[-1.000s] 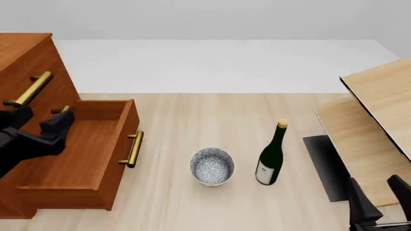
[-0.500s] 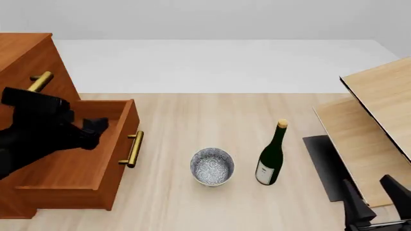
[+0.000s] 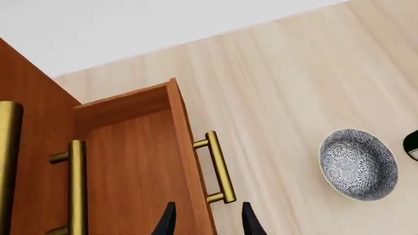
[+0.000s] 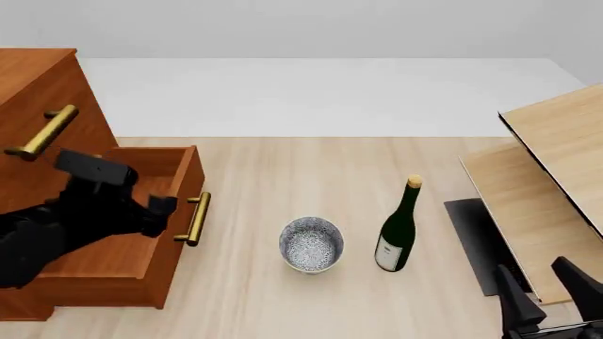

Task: Put the wine bottle in the bottom drawer of the cabinet.

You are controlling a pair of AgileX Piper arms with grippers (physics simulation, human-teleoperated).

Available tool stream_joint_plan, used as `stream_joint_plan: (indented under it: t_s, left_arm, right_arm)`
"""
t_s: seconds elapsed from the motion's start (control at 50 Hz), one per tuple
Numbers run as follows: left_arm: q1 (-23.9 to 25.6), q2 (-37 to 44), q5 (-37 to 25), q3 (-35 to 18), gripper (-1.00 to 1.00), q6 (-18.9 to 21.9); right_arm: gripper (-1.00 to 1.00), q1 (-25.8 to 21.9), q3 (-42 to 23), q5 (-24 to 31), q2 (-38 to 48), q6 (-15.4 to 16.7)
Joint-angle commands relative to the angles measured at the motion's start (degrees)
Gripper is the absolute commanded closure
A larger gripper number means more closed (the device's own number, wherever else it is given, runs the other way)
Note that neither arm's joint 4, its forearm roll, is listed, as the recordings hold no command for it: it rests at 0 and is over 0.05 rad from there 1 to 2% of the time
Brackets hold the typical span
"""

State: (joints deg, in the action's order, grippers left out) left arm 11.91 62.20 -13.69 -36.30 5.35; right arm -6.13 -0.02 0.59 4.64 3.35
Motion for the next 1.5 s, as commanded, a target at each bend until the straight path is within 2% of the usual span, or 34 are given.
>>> stream_joint_plan:
  t_s: [0.02, 0.3, 0.68, 1.5]
  left_arm:
    - [0.3, 2.0, 3.1, 3.1, -1.00, -0.6]
    - [0.3, 4.1, 7.7, 7.4, -1.00, -0.5]
    - [0.7, 5.1, 10.7, 10.8, -1.00, -1.6]
    - [1.0, 12.9, 19.4, 13.8, -1.00, -3.8]
  right_arm:
    - [-1.00, -0.2, 0.0, -0.4, 0.8, 0.3]
    - [-1.00, -0.5, 0.0, -0.7, 1.4, 0.5]
    - [-1.00, -0.7, 0.0, -0.7, 1.8, 0.5]
    - [-1.00, -1.2, 0.0, -1.5, 3.1, 0.3]
